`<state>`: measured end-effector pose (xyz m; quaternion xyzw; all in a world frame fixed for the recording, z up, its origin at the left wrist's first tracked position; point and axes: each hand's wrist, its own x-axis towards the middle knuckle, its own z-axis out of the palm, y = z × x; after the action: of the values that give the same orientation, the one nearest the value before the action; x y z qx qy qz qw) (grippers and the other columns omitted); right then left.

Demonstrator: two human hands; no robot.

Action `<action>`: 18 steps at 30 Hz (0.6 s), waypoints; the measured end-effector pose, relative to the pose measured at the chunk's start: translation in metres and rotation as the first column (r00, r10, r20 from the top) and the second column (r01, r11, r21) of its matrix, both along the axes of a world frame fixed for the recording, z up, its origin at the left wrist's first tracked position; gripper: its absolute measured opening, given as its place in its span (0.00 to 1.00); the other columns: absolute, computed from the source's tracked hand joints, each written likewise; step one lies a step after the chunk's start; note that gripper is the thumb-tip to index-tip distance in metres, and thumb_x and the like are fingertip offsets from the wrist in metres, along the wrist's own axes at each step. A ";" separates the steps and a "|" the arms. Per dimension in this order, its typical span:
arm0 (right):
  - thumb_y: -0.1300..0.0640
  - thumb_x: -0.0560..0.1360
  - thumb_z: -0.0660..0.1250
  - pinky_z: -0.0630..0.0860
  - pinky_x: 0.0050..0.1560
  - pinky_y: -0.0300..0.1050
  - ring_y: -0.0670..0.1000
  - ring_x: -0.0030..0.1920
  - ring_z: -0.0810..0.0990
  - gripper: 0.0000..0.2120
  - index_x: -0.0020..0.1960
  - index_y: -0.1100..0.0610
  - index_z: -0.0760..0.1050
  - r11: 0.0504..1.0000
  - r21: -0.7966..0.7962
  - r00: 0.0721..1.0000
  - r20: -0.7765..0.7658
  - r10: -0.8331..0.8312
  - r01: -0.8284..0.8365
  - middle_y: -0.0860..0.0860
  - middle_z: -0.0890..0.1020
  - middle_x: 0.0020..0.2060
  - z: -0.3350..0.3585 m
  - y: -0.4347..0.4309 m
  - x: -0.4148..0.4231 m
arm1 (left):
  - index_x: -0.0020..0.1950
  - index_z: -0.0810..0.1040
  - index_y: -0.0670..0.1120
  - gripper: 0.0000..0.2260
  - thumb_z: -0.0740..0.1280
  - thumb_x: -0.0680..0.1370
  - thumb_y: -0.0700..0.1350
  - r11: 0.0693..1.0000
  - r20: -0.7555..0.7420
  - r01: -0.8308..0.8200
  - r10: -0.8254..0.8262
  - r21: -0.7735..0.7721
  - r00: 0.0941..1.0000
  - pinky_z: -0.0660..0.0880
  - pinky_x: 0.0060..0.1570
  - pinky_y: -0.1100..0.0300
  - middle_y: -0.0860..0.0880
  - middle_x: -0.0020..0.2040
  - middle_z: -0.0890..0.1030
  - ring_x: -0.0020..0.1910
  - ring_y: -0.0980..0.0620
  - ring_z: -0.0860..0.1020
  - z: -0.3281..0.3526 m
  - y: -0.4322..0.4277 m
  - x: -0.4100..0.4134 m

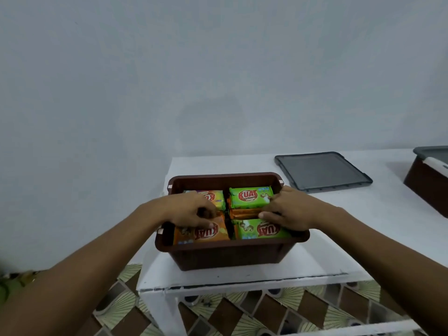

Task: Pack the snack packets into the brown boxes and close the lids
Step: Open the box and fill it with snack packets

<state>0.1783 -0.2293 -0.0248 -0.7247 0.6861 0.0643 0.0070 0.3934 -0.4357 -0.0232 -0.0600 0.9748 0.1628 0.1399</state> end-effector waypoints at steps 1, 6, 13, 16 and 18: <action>0.37 0.80 0.48 0.57 0.50 0.39 0.43 0.38 0.70 0.22 0.47 0.46 0.76 1.000 -0.009 0.999 -0.023 0.026 -0.026 0.41 0.74 0.36 0.000 0.002 -0.007 | 0.62 0.76 0.55 0.13 0.65 0.78 0.55 1.000 0.016 -0.006 0.006 0.002 1.000 0.79 0.51 0.55 0.56 0.55 0.79 0.51 0.58 0.78 0.001 0.003 -0.005; 0.36 0.79 0.51 0.62 0.56 0.41 0.43 0.48 0.76 0.20 0.52 0.45 0.78 0.998 0.042 0.999 -0.030 0.040 -0.038 0.42 0.81 0.45 0.001 0.017 -0.048 | 0.64 0.76 0.52 0.13 0.65 0.80 0.51 0.997 0.001 0.076 -0.076 0.001 0.997 0.77 0.54 0.57 0.53 0.59 0.78 0.55 0.56 0.77 0.007 0.023 -0.035; 0.53 0.78 0.64 0.72 0.54 0.35 0.39 0.52 0.77 0.19 0.66 0.38 0.73 0.992 0.122 0.960 0.274 -0.050 0.017 0.39 0.80 0.54 0.017 0.036 -0.087 | 0.49 0.81 0.53 0.08 0.67 0.76 0.55 0.990 -0.080 0.084 -0.093 -0.112 0.992 0.78 0.43 0.59 0.56 0.46 0.81 0.44 0.57 0.78 0.021 0.032 -0.088; 0.54 0.78 0.66 0.71 0.41 0.34 0.42 0.44 0.78 0.10 0.57 0.45 0.80 0.939 -0.260 0.850 0.524 -0.059 0.225 0.39 0.81 0.44 0.022 0.035 -0.118 | 0.42 0.78 0.52 0.09 0.66 0.76 0.56 0.987 -0.292 0.009 -0.056 -0.162 0.955 0.75 0.37 0.56 0.57 0.38 0.77 0.37 0.58 0.75 0.032 0.032 -0.126; 0.56 0.77 0.65 0.70 0.40 0.35 0.44 0.43 0.80 0.07 0.51 0.48 0.81 0.831 -0.392 0.787 0.611 -0.086 0.395 0.40 0.82 0.41 0.020 0.035 -0.154 | 0.41 0.75 0.52 0.11 0.64 0.77 0.57 0.974 -0.367 -0.069 -0.015 -0.214 0.930 0.74 0.37 0.54 0.56 0.38 0.76 0.38 0.56 0.74 0.034 0.031 -0.167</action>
<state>0.0243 -0.1942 -0.0044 -0.5890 0.7341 -0.3363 0.0318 0.2268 -0.4050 0.0108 -0.0576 0.9949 0.0626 -0.0544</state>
